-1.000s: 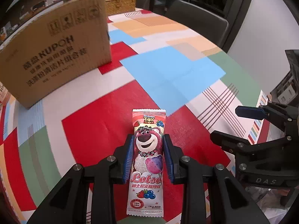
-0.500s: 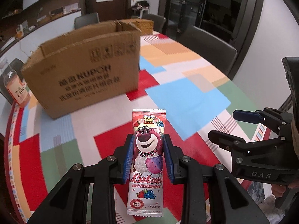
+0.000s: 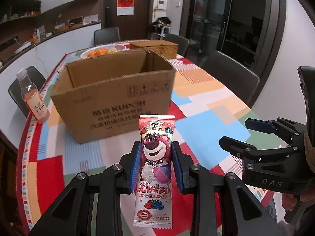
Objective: Organize snacks
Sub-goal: 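Lift the lollipop packet with left tool and carry it over the box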
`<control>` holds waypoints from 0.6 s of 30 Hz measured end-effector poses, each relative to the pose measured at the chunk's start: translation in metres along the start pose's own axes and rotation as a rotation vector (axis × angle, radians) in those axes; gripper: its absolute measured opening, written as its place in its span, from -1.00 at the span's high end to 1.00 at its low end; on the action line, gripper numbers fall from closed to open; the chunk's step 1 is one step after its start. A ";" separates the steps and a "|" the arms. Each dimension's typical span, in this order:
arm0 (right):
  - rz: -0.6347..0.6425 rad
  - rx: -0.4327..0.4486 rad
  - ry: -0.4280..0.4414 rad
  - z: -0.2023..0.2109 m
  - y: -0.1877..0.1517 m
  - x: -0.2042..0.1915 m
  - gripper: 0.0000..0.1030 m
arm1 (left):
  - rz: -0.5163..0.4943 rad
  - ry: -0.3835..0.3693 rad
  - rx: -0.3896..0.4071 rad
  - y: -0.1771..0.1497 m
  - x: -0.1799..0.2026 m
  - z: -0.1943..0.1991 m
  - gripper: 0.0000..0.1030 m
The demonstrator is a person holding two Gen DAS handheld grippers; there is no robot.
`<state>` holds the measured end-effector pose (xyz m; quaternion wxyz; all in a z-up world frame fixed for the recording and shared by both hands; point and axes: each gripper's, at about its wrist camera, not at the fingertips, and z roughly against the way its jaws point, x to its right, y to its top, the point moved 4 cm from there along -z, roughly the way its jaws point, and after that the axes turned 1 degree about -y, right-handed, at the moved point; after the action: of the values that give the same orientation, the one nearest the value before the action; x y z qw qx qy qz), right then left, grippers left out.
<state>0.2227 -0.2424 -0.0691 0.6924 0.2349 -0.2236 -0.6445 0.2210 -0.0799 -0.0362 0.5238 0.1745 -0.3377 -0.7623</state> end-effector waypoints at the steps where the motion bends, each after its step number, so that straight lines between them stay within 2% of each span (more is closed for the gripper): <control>1: 0.003 0.008 0.003 0.000 0.004 -0.001 -0.42 | 0.002 0.003 0.006 0.002 -0.001 0.001 0.40; 18: 0.031 0.137 0.043 0.006 0.070 -0.025 -0.42 | 0.018 0.092 0.146 0.061 -0.035 0.026 0.40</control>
<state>0.2728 -0.2135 -0.0218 0.6895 0.2921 -0.2557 -0.6115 0.2599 -0.0530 0.0213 0.5313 0.2439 -0.3695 -0.7223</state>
